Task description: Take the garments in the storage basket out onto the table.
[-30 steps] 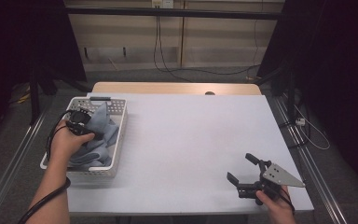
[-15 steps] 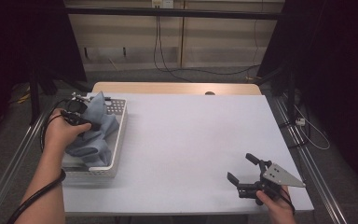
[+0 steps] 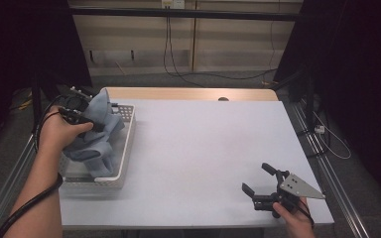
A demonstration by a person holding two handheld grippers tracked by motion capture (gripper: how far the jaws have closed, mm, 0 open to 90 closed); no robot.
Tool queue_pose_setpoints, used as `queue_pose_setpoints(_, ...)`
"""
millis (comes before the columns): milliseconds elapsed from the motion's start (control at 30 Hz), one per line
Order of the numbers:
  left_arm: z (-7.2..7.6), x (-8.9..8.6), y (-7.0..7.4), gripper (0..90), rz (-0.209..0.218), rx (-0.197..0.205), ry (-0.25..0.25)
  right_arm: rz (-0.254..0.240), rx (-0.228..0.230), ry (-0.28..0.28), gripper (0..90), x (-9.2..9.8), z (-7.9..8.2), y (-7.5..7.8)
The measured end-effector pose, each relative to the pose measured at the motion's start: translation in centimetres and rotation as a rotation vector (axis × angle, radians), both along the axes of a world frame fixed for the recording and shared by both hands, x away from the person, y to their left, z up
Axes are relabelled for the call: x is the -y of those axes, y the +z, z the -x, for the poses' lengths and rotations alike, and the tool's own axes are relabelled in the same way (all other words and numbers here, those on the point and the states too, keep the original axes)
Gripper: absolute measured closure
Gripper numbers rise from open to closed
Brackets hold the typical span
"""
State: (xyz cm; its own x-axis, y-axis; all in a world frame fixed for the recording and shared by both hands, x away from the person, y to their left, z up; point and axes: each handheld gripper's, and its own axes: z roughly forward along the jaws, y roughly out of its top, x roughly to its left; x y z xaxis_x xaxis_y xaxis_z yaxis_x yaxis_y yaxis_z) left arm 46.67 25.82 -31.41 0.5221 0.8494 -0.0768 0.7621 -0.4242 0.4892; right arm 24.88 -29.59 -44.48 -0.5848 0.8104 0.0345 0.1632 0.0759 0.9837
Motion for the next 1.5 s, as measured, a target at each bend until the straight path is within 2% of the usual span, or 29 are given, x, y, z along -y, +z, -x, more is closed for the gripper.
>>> queue_pose_setpoints(100,0.1,-0.1,0.7,62.3,0.007,-0.002,0.0,0.001,0.001,0.003,2.1,0.0,0.0,0.0)
queue_pose_setpoints(200,0.3,0.0,1.4,62.3,0.032,-0.008,0.007,0.0,-0.001,0.003,2.0,0.0,0.0,0.0)
queue_pose_setpoints(367,0.5,0.5,2.7,62.2,0.03,-0.015,-0.022,-0.001,0.001,0.002,2.0,0.0,0.0,0.0)
queue_pose_setpoints(600,0.8,1.6,4.0,62.1,0.068,-0.043,-0.036,0.002,0.002,0.0,2.0,0.0,0.0,0.0)
queue_pose_setpoints(700,0.8,2.1,4.3,62.0,0.064,-0.035,-0.056,0.002,-0.001,-0.001,2.0,0.0,0.0,0.0)
queue_pose_setpoints(900,0.9,3.2,4.7,61.9,0.057,-0.044,-0.095,0.003,0.002,-0.002,2.1,0.1,0.0,0.0)
queue_pose_setpoints(1200,1.1,4.7,5.5,61.7,0.072,-0.047,-0.121,0.004,0.002,-0.001,2.0,0.0,0.0,0.1)
queue_pose_setpoints(1500,1.4,6.3,5.6,61.5,0.067,-0.04,-0.155,0.003,0.002,0.001,2.0,0.0,0.0,0.0)
